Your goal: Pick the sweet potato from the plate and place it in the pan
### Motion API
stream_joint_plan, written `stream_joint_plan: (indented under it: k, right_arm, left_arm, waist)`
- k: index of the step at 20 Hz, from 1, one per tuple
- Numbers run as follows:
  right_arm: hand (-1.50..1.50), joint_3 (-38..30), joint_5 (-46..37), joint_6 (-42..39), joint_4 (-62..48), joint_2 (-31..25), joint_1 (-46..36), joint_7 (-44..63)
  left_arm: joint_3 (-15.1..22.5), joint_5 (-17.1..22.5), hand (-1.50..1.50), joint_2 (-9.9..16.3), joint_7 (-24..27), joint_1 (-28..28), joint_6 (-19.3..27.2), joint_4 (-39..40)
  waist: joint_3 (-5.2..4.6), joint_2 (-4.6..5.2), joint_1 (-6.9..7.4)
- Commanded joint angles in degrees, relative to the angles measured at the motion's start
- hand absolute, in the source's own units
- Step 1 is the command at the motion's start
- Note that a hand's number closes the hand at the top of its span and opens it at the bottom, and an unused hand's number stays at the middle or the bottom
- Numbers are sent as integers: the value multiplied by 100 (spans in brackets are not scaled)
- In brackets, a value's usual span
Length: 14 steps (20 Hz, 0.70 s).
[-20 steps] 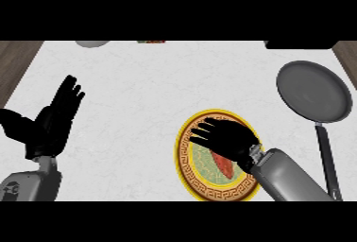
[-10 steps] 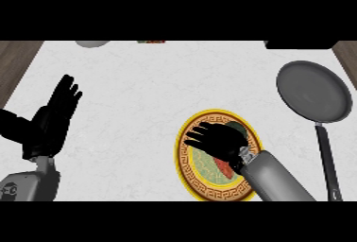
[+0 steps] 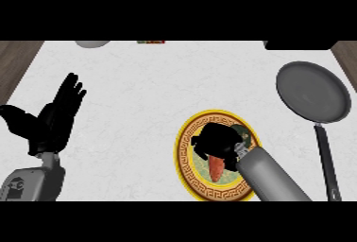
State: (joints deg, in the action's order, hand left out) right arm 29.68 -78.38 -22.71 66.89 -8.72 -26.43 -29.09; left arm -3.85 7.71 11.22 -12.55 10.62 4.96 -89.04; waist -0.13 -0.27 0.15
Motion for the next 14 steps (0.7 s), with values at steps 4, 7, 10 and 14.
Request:
stream_joint_plan:
  k: [4, 7, 10, 14]
  right_arm:
    - [150, -146, -79, 290, -432, 307, 89, -309]
    - [150, -615, 102, 540, -823, 160, -194, -692]
    - [150, -1900, 350, -48, -667, 631, -132, 1595]
    - [150, -3140, 433, 377, -703, 828, -30, 3487]
  left_arm:
    - [-225, 138, 0, 78, 53, -68, -244, 26]
    - [-126, -11, 0, -28, 81, -15, -132, -38]
    - [-151, -67, 0, -16, 44, -220, 9, -119]
    - [-181, -55, 0, -8, 1, -250, 45, -224]
  waist:
    - [13, 30, 7]
    - [14, 36, 14]
    - [11, 35, -97]
    - [13, 20, -232]
